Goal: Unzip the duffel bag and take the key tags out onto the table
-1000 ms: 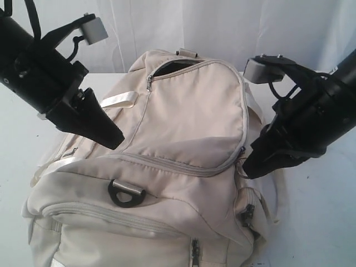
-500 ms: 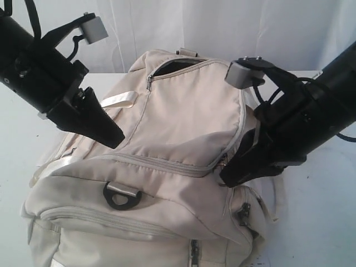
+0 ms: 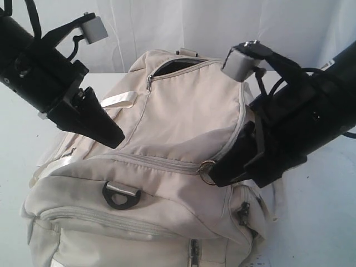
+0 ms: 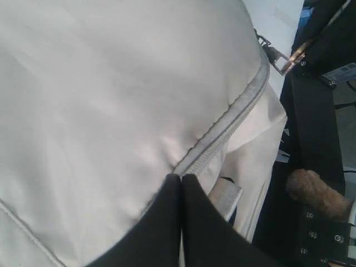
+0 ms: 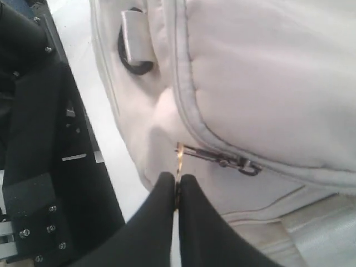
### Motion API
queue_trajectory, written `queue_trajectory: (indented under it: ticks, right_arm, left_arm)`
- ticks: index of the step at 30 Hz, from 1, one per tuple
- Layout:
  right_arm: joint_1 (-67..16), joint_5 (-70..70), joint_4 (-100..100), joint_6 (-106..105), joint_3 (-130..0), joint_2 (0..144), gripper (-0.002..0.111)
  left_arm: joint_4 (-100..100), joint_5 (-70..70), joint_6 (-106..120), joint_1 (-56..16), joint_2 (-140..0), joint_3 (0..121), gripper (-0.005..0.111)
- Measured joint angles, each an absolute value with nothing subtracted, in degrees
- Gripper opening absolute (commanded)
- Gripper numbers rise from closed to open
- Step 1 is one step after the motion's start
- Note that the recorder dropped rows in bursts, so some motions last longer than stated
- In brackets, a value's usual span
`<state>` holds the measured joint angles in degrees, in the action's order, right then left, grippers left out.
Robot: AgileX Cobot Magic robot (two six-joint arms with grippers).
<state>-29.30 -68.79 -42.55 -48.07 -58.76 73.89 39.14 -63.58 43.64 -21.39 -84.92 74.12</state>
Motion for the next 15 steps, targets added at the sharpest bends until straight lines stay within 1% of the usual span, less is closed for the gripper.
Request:
queue_trajectory:
  ticks: [4,10,15]
  right_arm:
    - [-31.67,-68.9,-43.7,-47.54,-58.76,72.33,0.0]
    - [-38.18,-67.96,-43.93,-46.03,-58.76,72.24,0.0]
    - [-41.07,-67.37,-44.39,-45.88,-58.76,72.24,0.0]
  left_arm:
    - [39.14,-63.49,43.64,-21.39,-84.92,74.12,0.0]
    - [39.29,-63.49,43.64,-21.39,-84.92,74.12,0.0]
    - [39.29,-63.6,43.64,-21.39,-84.92,74.12,0.0]
